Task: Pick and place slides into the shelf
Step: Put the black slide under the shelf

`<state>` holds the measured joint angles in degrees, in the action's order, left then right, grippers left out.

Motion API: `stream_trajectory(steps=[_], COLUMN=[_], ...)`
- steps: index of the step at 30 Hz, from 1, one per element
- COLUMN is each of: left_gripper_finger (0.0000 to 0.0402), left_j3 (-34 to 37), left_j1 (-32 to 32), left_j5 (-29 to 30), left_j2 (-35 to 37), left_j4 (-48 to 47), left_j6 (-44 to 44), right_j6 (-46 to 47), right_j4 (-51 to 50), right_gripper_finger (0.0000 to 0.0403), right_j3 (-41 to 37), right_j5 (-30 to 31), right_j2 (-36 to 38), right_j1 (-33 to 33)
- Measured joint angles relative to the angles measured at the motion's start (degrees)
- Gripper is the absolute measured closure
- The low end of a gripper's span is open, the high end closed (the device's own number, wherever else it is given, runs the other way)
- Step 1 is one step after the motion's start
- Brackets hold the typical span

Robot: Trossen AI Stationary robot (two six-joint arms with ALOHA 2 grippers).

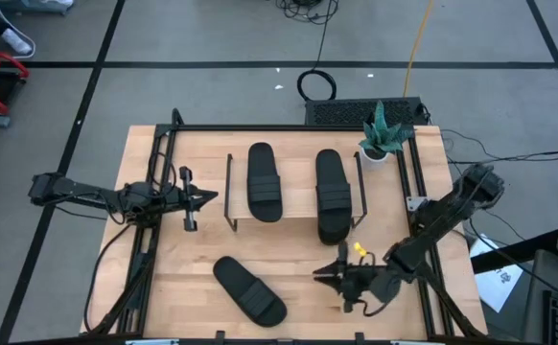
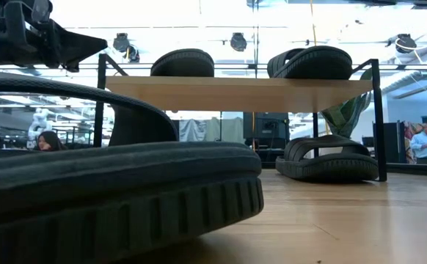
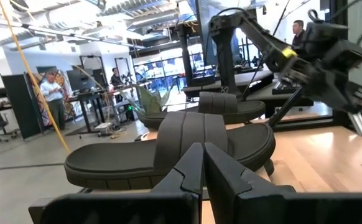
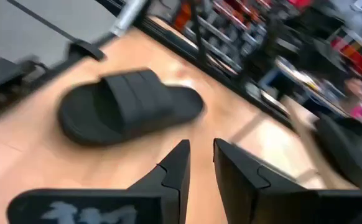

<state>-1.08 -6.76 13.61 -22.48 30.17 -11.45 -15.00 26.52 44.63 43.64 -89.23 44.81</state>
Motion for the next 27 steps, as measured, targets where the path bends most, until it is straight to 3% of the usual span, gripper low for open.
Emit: stream_trajectory(steps=[3,19,27], left_gripper_finger=[0.038,0.038,0.038], left_j3=[0.0,0.0,0.0], left_j1=[0.0,0.0,0.0], left_j5=[0.0,0.0,0.0], left_j2=[0.0,0.0,0.0], left_j4=[0.0,-0.4,-1.2], left_j6=[1.3,3.0,3.0], right_j6=[-2.6,-5.7,-5.6], right_j4=[4.2,-4.2,-5.1], right_gripper_finger=[0.0327,0.0231,0.0186], right_j3=[3.0,26.4,30.5], right_j5=[-3.3,-3.4,-6.7], right_j2=[-5.1,-23.5,-29.2], right_j1=[-1.0,-5.9,-5.8])
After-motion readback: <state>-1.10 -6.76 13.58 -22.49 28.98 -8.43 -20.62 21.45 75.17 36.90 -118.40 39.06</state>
